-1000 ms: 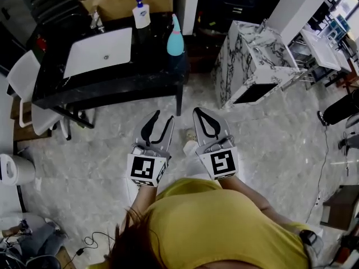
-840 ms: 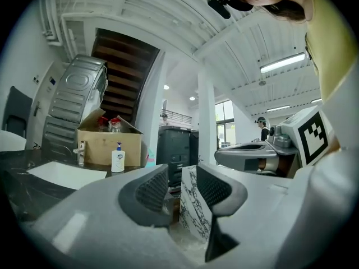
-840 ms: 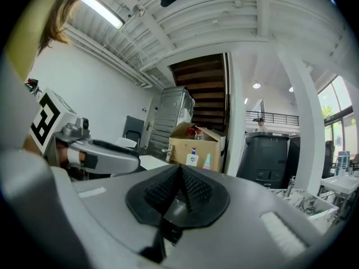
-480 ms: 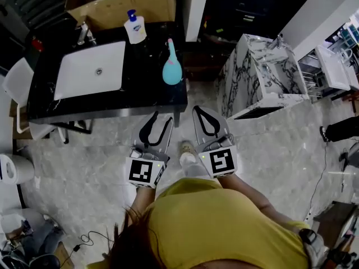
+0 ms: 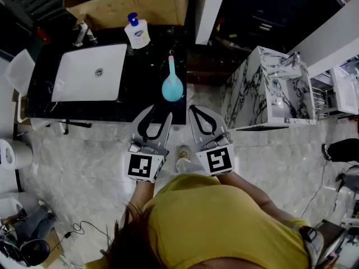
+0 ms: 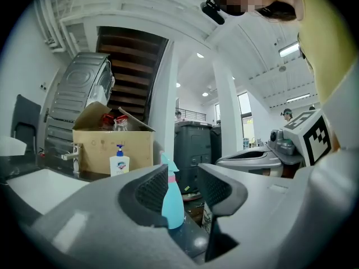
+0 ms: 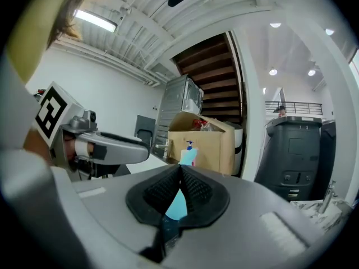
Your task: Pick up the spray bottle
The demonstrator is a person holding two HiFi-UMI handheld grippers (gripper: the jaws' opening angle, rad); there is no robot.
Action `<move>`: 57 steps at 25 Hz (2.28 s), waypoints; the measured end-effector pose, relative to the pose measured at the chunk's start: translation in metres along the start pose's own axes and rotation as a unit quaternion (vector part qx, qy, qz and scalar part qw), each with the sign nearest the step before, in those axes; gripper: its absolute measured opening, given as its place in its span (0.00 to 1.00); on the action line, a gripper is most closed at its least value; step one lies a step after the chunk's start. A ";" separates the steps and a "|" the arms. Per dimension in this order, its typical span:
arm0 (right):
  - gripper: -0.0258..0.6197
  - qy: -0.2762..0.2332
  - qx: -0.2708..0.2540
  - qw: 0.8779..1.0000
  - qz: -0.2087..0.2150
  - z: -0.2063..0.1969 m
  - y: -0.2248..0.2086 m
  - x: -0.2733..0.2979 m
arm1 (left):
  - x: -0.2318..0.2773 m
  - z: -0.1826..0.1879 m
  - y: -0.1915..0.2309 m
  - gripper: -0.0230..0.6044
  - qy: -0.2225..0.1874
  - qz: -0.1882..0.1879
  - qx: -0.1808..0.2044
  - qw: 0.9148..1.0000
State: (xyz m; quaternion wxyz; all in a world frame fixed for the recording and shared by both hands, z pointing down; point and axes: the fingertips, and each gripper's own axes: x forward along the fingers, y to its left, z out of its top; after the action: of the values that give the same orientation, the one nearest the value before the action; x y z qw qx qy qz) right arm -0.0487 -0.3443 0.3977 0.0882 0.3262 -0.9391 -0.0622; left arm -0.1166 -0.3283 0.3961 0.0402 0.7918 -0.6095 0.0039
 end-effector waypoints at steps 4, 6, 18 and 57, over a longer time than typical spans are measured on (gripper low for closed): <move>0.04 0.003 0.014 1.000 0.002 -0.007 -0.012 0.009 | 0.024 -0.006 0.007 0.33 0.011 -0.001 0.000 1.000; 0.04 0.008 0.016 1.000 -0.001 -0.013 -0.017 0.012 | 0.036 -0.011 0.010 0.34 0.019 -0.004 0.000 1.000; 0.04 0.044 0.017 0.998 -0.028 -0.039 -0.041 0.028 | 0.087 -0.079 0.025 0.59 0.114 -0.050 0.007 0.992; 0.04 0.077 0.027 0.992 -0.095 -0.047 -0.049 0.026 | 0.121 -0.115 0.034 0.67 0.159 -0.110 0.028 0.981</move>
State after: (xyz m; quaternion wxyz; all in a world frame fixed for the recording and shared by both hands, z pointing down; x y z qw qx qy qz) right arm -0.0295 -0.4014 0.4384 0.1450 0.4203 -0.8955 -0.0192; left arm -0.1133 -0.4455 0.5198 0.1147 0.8440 -0.5042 0.1423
